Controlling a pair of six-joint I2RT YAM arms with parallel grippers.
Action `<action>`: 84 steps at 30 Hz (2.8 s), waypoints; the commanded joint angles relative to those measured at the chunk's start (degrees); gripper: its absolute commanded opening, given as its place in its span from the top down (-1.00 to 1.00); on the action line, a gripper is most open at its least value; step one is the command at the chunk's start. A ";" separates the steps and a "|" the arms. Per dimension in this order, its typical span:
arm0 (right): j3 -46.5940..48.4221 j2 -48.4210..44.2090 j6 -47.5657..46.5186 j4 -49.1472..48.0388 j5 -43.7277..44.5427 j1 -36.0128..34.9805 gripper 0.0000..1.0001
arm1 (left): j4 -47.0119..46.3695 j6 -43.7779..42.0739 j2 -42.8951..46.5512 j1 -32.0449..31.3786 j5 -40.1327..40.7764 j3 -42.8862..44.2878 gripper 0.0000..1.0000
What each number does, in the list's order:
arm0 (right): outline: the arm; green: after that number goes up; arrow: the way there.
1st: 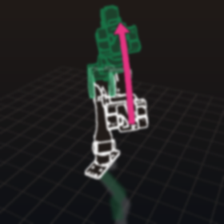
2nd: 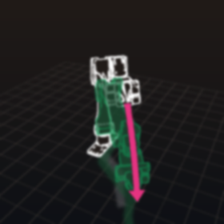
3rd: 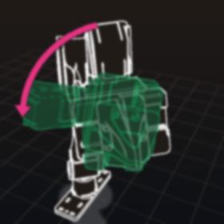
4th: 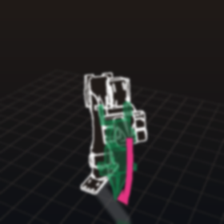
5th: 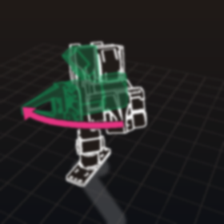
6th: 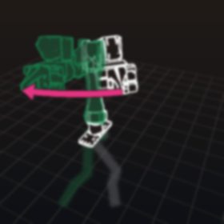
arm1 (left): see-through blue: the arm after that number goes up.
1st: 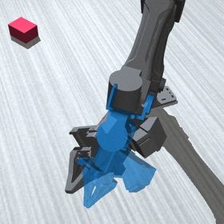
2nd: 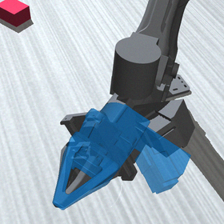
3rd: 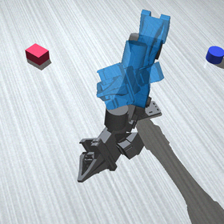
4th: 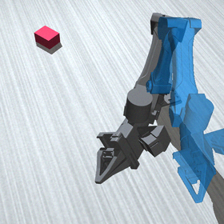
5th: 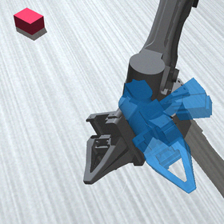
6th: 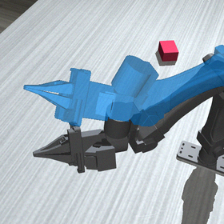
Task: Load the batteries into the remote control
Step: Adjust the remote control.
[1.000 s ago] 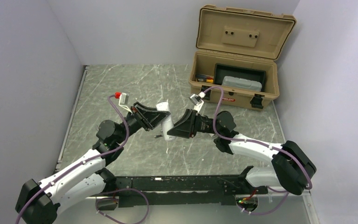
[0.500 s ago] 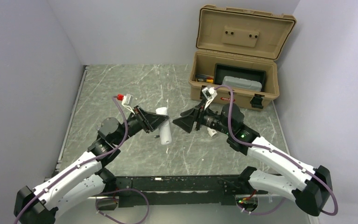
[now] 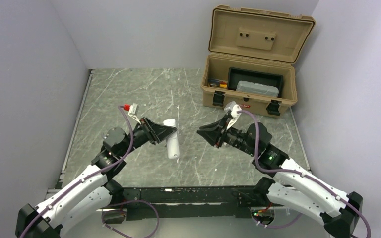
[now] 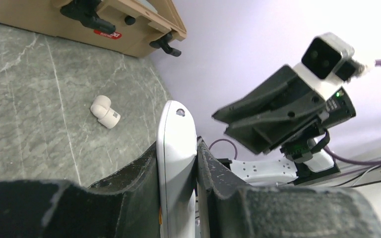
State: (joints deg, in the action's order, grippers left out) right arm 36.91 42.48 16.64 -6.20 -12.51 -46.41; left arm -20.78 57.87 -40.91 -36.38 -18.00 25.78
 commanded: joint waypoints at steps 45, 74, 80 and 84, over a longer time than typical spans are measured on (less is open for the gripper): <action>20.94 34.65 7.74 -2.45 22.40 -24.17 -0.73 | 16.75 1.06 9.94 4.09 17.89 1.20 1.00; 21.56 36.02 -2.04 11.32 25.19 -24.46 0.05 | 26.95 -0.41 11.66 4.06 11.92 6.63 1.00; 19.10 32.40 -7.37 11.71 24.91 -24.43 0.08 | 29.14 -0.64 11.42 4.13 9.59 7.69 0.99; 17.74 30.43 -10.19 12.12 25.09 -24.40 0.12 | 28.24 0.34 10.88 4.15 7.15 6.57 0.96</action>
State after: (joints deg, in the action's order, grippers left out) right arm 56.40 75.68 12.56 2.90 9.76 -71.18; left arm 8.12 56.86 -29.87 -32.12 -7.38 30.96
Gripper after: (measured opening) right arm 0.528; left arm 0.315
